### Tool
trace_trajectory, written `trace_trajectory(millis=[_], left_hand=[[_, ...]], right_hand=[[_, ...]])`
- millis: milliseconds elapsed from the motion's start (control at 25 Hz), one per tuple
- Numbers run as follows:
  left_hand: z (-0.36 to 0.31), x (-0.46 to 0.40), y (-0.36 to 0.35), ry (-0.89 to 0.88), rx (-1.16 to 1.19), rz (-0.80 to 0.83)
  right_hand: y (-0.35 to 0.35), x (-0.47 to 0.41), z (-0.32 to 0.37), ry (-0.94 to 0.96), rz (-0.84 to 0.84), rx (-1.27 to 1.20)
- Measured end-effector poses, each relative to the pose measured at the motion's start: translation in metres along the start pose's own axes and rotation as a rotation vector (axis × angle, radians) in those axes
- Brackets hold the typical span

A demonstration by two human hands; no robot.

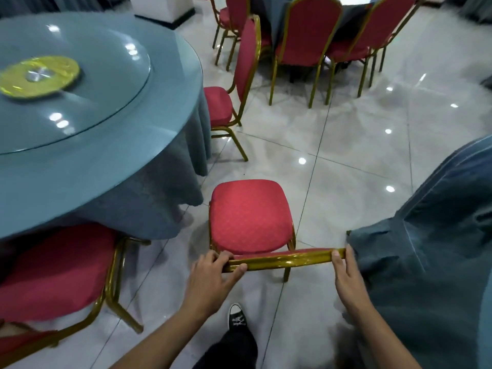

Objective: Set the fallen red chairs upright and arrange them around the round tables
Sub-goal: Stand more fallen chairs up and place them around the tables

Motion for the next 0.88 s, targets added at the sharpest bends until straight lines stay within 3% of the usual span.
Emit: trace_trajectory(millis=[280,520,760,880], left_hand=[[-0.032,-0.04,-0.002,0.071,-0.062,-0.028],[-0.055,-0.048,-0.002,0.298,-0.034,-0.155],[-0.033,-0.061,-0.007,0.705,0.341,-0.282],[-0.015,-0.083,-0.003,0.754,0.397,-0.292]], right_hand=[[0.014,-0.083,0.035,0.058,0.146,0.013],[-0.002,-0.154,0.086,0.155,0.357,0.131],[-0.099,-0.221,0.175,0.355,0.609,0.237],[-0.136,-0.235,0.189,0.354,0.64,0.193]])
Point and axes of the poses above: each hand's wrist, its own x-axis away from the middle knuckle, its own y-axis out of the back of the hand, z = x × y, the point moved 7 cm from there along -x, towards the middle knuckle, and after that the axes turned 9 degrees about -x, right-handed, at the moved point
